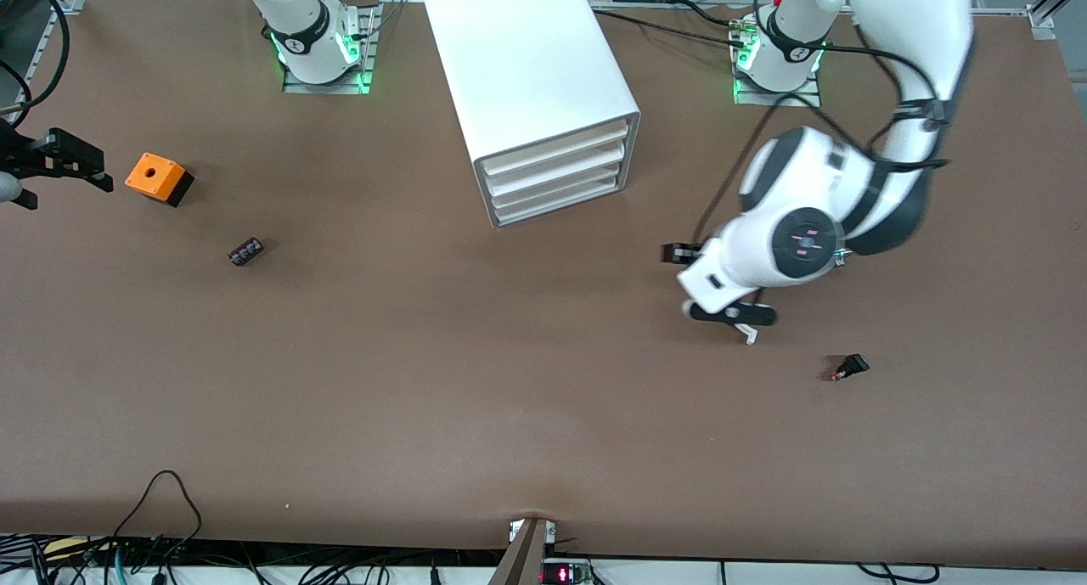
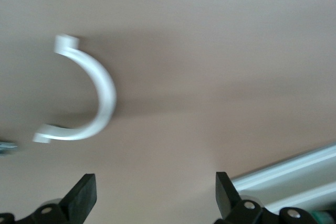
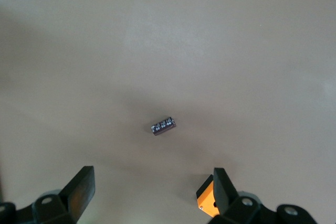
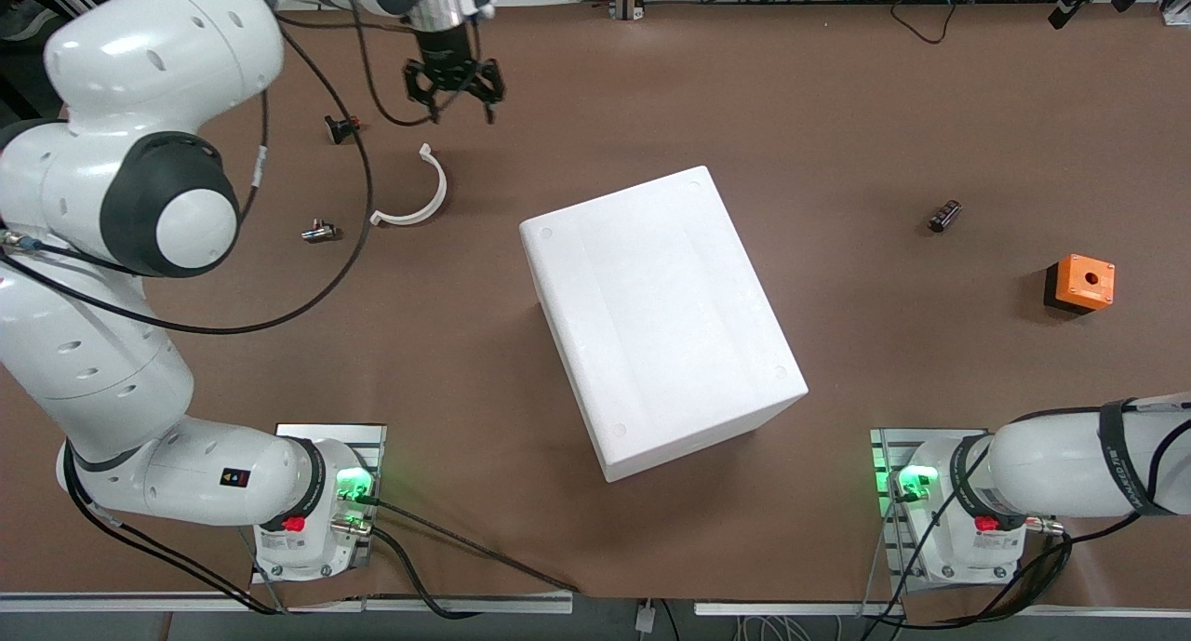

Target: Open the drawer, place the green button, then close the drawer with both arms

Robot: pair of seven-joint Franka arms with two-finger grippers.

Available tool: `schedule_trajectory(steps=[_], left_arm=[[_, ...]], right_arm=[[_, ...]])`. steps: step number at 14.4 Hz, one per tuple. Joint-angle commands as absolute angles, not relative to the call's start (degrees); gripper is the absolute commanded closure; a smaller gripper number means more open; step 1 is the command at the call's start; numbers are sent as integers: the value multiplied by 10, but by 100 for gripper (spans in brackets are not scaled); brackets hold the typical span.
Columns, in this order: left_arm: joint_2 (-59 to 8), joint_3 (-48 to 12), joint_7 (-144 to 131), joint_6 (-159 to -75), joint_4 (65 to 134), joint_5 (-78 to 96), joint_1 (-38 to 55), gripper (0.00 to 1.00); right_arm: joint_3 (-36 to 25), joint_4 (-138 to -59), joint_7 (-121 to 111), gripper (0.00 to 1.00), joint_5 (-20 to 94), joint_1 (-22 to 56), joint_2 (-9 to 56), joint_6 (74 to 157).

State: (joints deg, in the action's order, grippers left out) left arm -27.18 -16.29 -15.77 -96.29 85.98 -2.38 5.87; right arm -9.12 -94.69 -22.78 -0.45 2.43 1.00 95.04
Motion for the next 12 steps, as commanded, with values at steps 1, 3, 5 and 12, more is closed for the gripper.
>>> schedule_trajectory(steps=[1, 3, 5, 12], left_arm=[[-208, -165, -83, -921, 862, -66, 24, 0], [-191, -166, -3, -913, 841, -61, -35, 0], [-177, -143, 95, -882, 822, -57, -48, 0], [-17, 36, 117, -918, 945, -28, 54, 0]], right_arm=[[-91, -947, -229, 0, -1, 25, 4, 948], [-91, -947, -229, 0, 0, 25, 4, 948], [-91, -947, -229, 0, 1, 25, 3, 948], [-91, -946, -235, 0, 2, 25, 2, 931]])
